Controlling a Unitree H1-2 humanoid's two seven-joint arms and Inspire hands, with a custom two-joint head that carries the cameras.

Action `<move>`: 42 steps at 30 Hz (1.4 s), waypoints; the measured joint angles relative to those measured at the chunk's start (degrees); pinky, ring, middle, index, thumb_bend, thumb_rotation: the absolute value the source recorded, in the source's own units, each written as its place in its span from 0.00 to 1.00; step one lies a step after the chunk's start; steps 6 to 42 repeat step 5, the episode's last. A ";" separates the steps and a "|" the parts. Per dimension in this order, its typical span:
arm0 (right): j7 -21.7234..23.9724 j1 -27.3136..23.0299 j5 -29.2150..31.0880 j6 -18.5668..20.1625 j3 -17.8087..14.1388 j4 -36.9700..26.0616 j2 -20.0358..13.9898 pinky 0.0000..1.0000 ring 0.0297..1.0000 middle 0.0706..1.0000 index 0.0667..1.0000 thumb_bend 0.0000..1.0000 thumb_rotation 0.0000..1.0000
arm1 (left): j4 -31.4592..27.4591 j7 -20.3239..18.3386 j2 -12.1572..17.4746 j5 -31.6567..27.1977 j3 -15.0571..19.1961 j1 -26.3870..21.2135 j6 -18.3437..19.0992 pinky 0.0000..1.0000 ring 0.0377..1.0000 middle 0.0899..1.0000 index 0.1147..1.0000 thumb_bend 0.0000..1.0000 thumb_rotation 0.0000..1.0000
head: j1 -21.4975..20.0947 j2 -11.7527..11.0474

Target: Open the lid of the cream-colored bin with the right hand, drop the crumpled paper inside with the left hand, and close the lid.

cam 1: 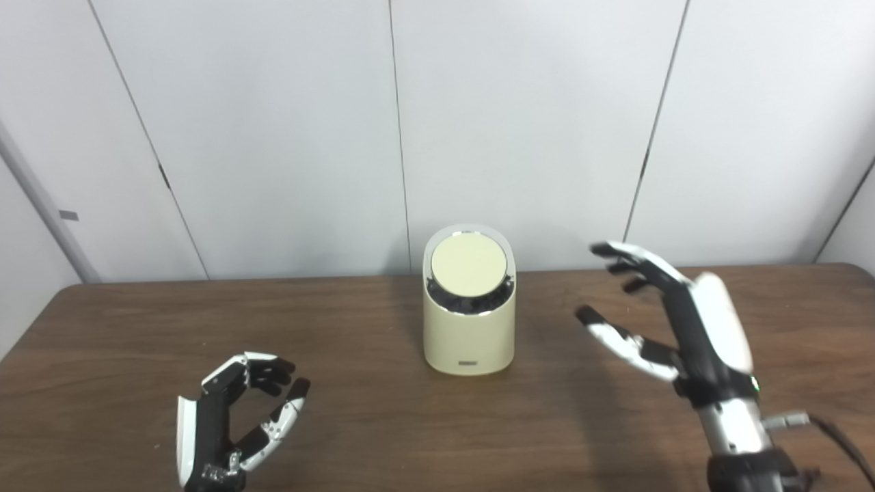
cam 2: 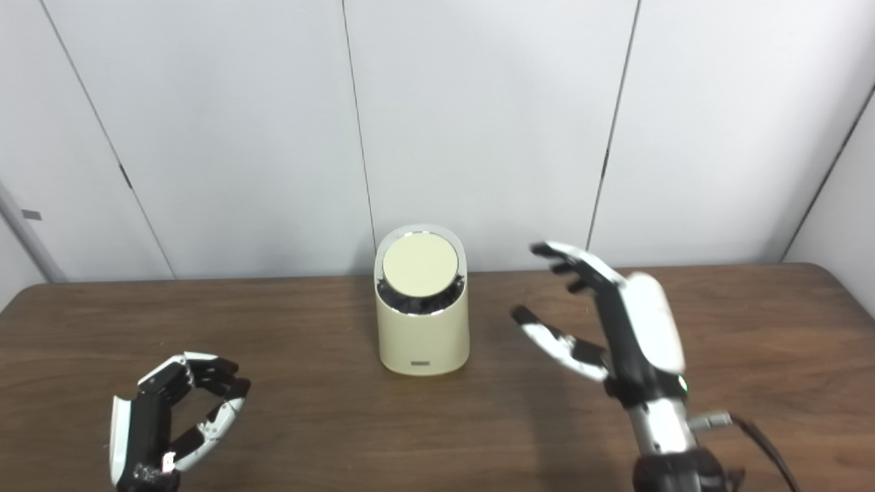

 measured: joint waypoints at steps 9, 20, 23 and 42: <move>-6.97 2.22 2.11 -6.47 -0.94 5.05 0.30 0.48 0.60 0.66 0.66 0.34 0.43 | 0.10 0.13 0.15 -0.01 -0.09 -0.12 0.00 0.43 0.49 0.50 0.42 0.48 0.06 | 0.09 -0.09; -6.97 2.22 2.11 -6.47 -0.94 5.05 0.30 0.48 0.60 0.66 0.66 0.34 0.43 | 0.10 0.13 0.15 -0.01 -0.09 -0.12 0.00 0.43 0.49 0.50 0.42 0.48 0.06 | 0.09 -0.09; -6.97 2.22 2.11 -6.47 -0.94 5.05 0.30 0.48 0.60 0.66 0.66 0.34 0.43 | 0.10 0.13 0.15 -0.01 -0.09 -0.12 0.00 0.43 0.49 0.50 0.42 0.48 0.06 | 0.09 -0.09; -6.97 2.22 2.11 -6.47 -0.94 5.05 0.30 0.48 0.60 0.66 0.66 0.34 0.43 | 0.10 0.13 0.15 -0.01 -0.09 -0.12 0.00 0.43 0.49 0.50 0.42 0.48 0.06 | 0.09 -0.09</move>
